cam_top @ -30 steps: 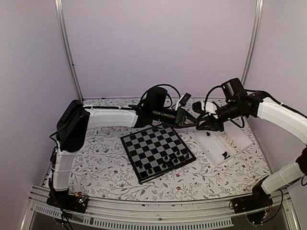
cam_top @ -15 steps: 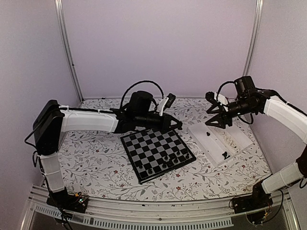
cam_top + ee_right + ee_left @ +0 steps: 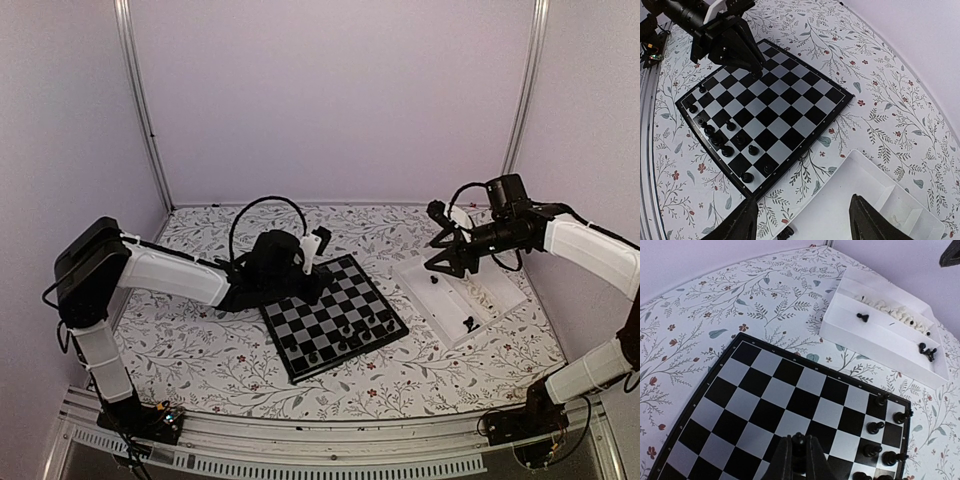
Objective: Set up the chess pieces on the board
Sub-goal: Place the chess piece on the chessboard.
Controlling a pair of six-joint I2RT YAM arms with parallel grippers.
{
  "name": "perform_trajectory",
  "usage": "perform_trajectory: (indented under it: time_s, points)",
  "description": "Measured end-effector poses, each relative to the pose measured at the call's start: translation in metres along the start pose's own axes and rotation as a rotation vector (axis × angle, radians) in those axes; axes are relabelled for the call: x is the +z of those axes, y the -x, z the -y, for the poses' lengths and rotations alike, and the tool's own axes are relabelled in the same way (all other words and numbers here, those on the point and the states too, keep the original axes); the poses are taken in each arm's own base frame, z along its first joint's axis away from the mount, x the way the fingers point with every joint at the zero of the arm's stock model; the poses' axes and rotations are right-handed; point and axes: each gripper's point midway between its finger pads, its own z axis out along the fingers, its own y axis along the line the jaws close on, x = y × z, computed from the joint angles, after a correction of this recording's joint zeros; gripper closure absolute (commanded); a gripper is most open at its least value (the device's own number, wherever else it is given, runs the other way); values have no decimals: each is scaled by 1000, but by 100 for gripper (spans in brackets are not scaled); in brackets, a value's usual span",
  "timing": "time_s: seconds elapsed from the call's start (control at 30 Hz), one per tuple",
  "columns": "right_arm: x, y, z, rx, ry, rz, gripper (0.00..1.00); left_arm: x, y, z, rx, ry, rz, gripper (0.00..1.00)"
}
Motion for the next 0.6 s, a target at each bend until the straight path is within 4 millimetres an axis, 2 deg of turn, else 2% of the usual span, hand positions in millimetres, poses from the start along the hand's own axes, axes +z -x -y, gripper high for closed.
perform_trajectory:
  time_s: [0.33,0.6]
  points:
    - [12,-14,4,35,0,-26,34,13,-26,-8,4,31,-40,97]
    - [17,-19,5,43,2,-39,34,19,-45,-9,-7,36,-94,78]
